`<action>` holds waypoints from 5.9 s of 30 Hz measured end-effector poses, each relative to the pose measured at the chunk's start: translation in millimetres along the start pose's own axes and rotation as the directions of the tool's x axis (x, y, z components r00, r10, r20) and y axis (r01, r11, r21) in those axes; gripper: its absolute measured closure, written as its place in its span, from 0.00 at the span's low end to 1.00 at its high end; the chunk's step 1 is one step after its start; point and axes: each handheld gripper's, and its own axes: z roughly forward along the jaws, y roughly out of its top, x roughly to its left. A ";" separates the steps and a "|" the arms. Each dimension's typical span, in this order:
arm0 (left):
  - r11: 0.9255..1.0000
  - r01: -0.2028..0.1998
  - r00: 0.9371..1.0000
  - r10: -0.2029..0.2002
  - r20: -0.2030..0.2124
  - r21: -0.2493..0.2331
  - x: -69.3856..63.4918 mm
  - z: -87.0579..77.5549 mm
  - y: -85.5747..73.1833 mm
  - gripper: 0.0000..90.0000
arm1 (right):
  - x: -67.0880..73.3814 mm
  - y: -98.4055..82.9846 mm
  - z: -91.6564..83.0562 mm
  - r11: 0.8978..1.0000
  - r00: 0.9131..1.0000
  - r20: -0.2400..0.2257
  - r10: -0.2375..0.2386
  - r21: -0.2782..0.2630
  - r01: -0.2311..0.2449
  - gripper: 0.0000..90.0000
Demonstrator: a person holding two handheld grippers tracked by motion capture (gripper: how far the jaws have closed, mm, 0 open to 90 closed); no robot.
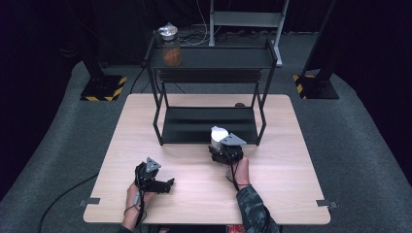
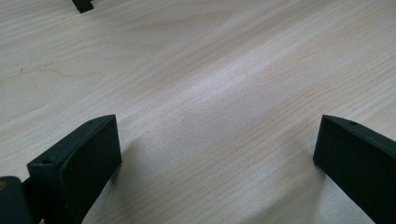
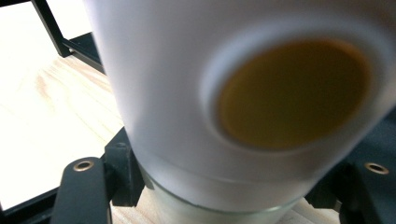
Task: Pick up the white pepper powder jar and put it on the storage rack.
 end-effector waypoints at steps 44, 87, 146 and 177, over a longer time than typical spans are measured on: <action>1.000 -0.006 1.000 0.006 -0.006 -0.004 -1.8 -0.3 -0.6 0.00 | -20.2 20.5 -60.7 0.997 0.991 0.122 0.056 -0.055 -0.049 0.33; 1.000 -0.011 1.000 0.010 -0.008 -0.006 -2.5 -0.4 -0.8 0.00 | -42.7 55.3 -98.1 0.994 0.978 0.203 0.050 -0.103 -0.029 0.33; 1.000 -0.015 1.000 0.015 -0.012 -0.008 -3.5 -0.6 -1.2 0.00 | -64.0 117.4 -124.0 0.984 0.978 0.205 0.033 -0.177 0.004 0.33; 1.000 -0.020 1.000 0.020 -0.007 -0.008 -3.1 -0.7 -1.2 0.00 | -77.0 161.3 -131.1 0.974 0.979 0.198 0.039 -0.224 0.007 0.33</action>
